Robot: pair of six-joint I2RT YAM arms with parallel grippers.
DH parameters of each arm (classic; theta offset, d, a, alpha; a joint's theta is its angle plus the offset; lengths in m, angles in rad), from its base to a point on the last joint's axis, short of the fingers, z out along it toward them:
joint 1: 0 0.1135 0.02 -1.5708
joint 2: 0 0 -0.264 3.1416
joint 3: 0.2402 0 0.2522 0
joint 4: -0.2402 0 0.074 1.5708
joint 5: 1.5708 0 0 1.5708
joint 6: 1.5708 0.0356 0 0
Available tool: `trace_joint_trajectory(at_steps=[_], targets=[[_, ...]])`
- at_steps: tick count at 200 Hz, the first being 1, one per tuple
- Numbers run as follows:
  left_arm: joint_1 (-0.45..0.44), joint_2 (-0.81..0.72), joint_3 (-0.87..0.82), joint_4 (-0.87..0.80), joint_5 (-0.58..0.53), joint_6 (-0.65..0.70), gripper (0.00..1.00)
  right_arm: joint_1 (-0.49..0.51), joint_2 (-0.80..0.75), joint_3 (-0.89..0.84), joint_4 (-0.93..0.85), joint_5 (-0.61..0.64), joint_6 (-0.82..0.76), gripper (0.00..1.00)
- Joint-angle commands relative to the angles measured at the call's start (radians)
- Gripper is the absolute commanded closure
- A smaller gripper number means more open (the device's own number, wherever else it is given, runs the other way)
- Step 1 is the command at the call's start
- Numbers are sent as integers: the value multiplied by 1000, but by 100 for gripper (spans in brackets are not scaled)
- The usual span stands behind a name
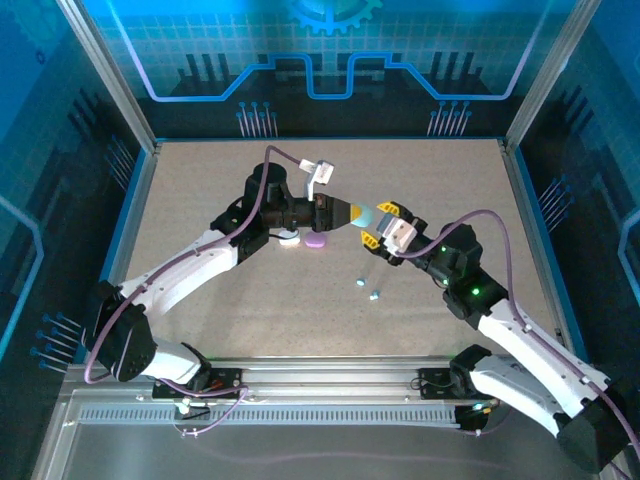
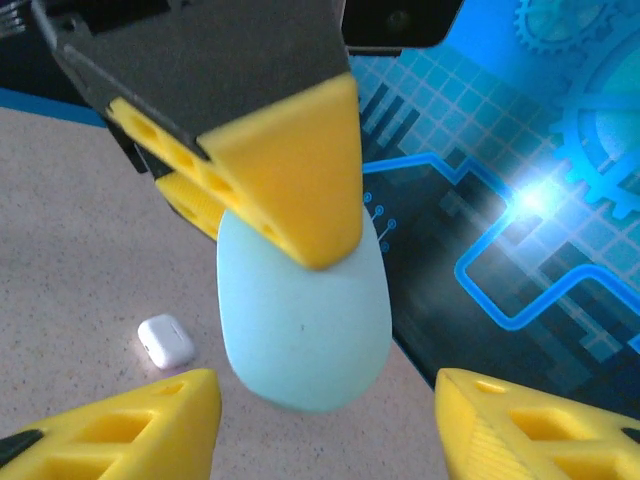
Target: Insert wireless bluetooth earbuds into charging case
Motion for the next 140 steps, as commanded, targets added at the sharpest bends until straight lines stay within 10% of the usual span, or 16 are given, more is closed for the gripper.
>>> trace_joint_trajectory(at_steps=[1, 140], targets=[[-2, -18, 23, 30, 36, -23, 76, -15, 31, 35, 94, -57, 11, 45], [-1, -9, 29, 24, 57, -10, 76, -33, 75, 72, 91, -108, 40, 50]])
